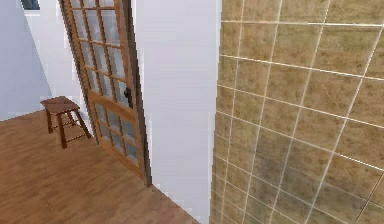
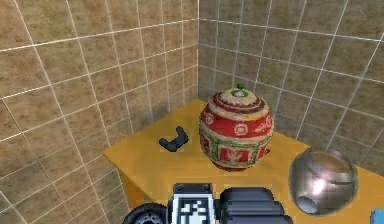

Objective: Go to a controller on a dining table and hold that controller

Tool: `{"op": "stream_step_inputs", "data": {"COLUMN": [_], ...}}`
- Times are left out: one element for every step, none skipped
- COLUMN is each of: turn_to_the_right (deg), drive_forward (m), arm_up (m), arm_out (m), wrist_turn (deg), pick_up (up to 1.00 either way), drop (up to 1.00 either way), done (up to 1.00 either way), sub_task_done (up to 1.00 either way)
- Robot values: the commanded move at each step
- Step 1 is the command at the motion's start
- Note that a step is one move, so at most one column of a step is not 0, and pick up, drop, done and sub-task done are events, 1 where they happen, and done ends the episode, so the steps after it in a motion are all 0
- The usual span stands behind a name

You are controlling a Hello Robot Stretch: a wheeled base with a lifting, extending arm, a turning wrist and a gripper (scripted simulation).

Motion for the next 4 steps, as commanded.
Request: {"op": "stream_step_inputs", "data": {"turn_to_the_right": [0.0,0.0,0.0,0.0], "drive_forward": [0.00,0.00,0.00,0.00], "arm_up": [0.00,0.00,0.00,0.00], "arm_out": [0.44,0.00,0.00,0.00], "wrist_turn": [0.0,45.0,45.0,45.0], "pick_up": [0.00,0.00,0.00,0.00], "drop": [0.00,0.00,0.00,0.00], "done": [0.00,0.00,0.00,0.00], "sub_task_done": [0.00,0.00,0.00,0.00]}}
